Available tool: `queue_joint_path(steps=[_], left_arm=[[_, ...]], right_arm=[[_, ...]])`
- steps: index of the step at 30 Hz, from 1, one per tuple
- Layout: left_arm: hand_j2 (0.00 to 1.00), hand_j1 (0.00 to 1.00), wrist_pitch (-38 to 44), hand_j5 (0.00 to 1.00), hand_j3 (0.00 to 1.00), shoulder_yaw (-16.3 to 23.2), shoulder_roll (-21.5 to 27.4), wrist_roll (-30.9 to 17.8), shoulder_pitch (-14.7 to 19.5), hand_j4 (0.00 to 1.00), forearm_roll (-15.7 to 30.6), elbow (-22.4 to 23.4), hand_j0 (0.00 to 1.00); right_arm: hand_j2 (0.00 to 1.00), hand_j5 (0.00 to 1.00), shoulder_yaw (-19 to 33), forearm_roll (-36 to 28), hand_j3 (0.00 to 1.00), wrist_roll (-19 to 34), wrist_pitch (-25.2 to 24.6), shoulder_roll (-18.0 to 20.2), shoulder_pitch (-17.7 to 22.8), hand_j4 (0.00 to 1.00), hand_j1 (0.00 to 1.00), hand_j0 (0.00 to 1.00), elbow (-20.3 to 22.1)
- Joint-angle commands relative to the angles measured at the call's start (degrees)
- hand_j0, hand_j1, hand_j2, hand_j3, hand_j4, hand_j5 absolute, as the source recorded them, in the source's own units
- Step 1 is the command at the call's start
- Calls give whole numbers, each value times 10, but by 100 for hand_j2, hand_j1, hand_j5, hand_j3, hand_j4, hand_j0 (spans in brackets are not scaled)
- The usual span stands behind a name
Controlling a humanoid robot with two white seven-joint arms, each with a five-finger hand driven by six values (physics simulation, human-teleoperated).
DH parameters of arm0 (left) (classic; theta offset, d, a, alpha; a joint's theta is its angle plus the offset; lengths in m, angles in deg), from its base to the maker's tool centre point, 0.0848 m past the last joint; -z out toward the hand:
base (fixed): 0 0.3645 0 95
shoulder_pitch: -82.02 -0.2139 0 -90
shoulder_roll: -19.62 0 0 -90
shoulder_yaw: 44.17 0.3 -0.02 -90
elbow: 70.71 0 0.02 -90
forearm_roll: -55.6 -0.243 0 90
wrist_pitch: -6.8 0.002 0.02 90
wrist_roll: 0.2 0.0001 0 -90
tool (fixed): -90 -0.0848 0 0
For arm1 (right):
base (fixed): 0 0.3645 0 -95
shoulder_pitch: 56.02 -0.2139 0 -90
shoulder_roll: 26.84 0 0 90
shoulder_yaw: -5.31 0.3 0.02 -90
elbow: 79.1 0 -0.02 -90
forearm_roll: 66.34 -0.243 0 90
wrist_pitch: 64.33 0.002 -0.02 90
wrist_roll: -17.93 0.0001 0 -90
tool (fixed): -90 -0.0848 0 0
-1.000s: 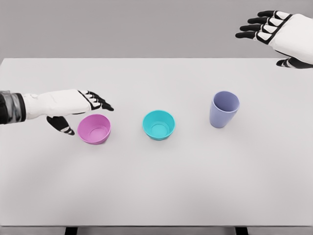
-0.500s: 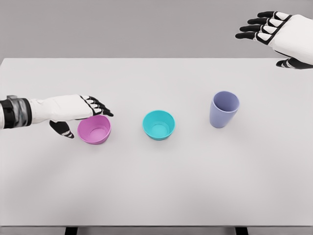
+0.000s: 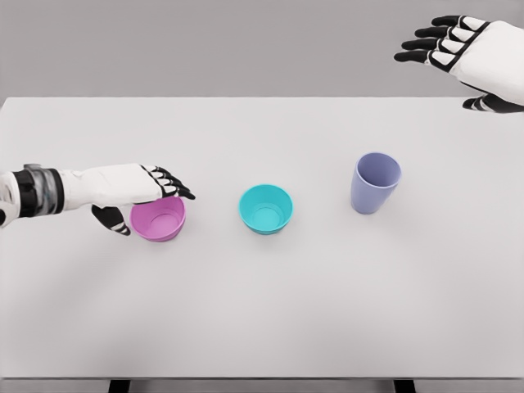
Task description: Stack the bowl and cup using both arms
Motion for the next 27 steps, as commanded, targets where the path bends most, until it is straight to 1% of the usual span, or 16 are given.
queue_joint_path(steps=[1,10,27], left_arm=[[100,100,1,100,100,3,-8,0,0,100,1,8,100],[100,100,1,100,100,13,-12,0,3,100,2,23,100],[100,100,1,100,100,18,-27,0,3,100,1,49,100]], right_arm=[[100,100,0,-2,100,0,-2,0,0,100,100,100,-1],[100,100,0,-2,100,0,-2,0,0,100,100,100,-1],[100,100,0,-2,100,0,-2,0,0,100,100,100,-1]])
